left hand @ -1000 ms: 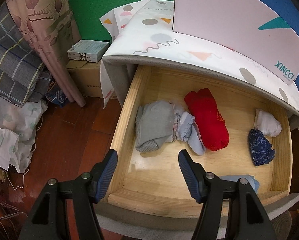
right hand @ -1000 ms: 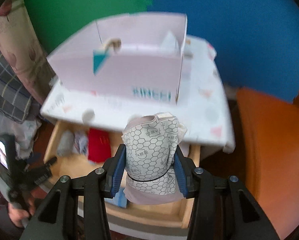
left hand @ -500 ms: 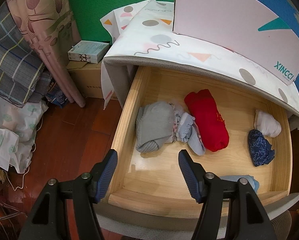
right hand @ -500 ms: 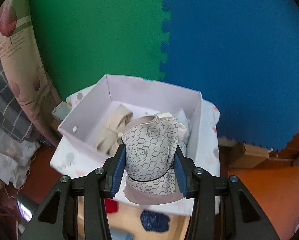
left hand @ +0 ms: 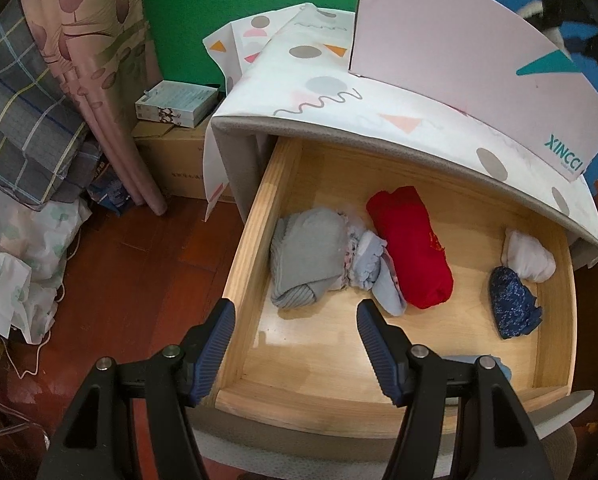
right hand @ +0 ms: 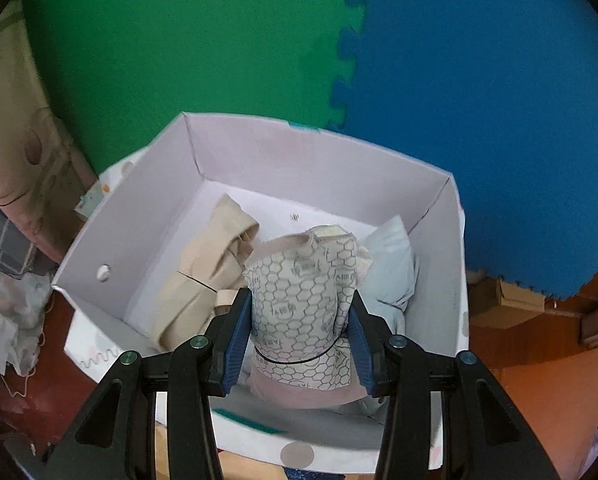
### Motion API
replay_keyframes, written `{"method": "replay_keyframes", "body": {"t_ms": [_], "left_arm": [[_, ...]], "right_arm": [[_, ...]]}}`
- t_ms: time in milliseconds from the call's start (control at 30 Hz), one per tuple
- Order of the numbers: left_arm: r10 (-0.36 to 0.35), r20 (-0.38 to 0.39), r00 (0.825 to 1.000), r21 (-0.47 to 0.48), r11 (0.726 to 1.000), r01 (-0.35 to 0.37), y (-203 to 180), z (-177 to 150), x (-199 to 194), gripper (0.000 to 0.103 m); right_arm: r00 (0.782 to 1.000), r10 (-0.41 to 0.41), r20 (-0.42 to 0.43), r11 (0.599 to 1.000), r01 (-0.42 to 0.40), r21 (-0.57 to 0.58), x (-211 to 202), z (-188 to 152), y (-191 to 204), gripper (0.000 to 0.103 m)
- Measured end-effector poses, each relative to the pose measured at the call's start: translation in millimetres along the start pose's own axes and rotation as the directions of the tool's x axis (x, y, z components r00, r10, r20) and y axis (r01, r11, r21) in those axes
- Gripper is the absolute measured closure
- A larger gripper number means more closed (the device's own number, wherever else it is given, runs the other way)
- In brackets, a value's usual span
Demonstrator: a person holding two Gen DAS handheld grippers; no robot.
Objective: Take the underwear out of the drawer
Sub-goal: 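Lift the hexagon-patterned underwear out with the right gripper over the white box, then open the right gripper to drop the hexagon underwear into the box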
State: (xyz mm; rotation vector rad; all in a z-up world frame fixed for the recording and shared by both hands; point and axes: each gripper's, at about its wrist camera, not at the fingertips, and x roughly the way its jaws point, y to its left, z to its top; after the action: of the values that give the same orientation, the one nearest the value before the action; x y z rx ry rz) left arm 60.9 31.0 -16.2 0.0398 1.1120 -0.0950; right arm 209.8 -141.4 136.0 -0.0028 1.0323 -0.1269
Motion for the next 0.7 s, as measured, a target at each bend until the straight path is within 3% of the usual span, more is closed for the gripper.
{"method": "replay_keyframes", "body": {"t_ms": [233, 333, 467, 700], "left_arm": [[-0.015, -0.007, 1.000, -0.009, 1.000, 0.015, 1.2, -0.2, 0.9, 0.038], [-0.015, -0.015, 1.000, -0.003, 1.000, 0.015, -0.6, -0.4, 2.4, 0.038], [-0.014, -0.019, 1.000, -0.002, 1.000, 0.014, -0.8, -1.2, 3.5, 0.038], [-0.017, -0.044, 0.999, -0.018, 1.000, 0.016, 2.2, -0.6, 7.9, 0.038]], "right_arm": [[1.000, -0.002, -0.016, 1.000, 0.003, 0.029, 9.5, -10.4, -6.1, 0.053], [1.000, -0.001, 0.007, 1.000, 0.001, 0.030, -3.0, -12.1, -9.4, 0.045], [0.999, 0.028, 0.031, 0.999, -0.029, 0.024, -30.2, -21.8, -15.5, 0.044], [0.995, 0.099, 0.000, 0.992, -0.099, -0.072, -76.5, -78.5, -25.2, 0.044]]}}
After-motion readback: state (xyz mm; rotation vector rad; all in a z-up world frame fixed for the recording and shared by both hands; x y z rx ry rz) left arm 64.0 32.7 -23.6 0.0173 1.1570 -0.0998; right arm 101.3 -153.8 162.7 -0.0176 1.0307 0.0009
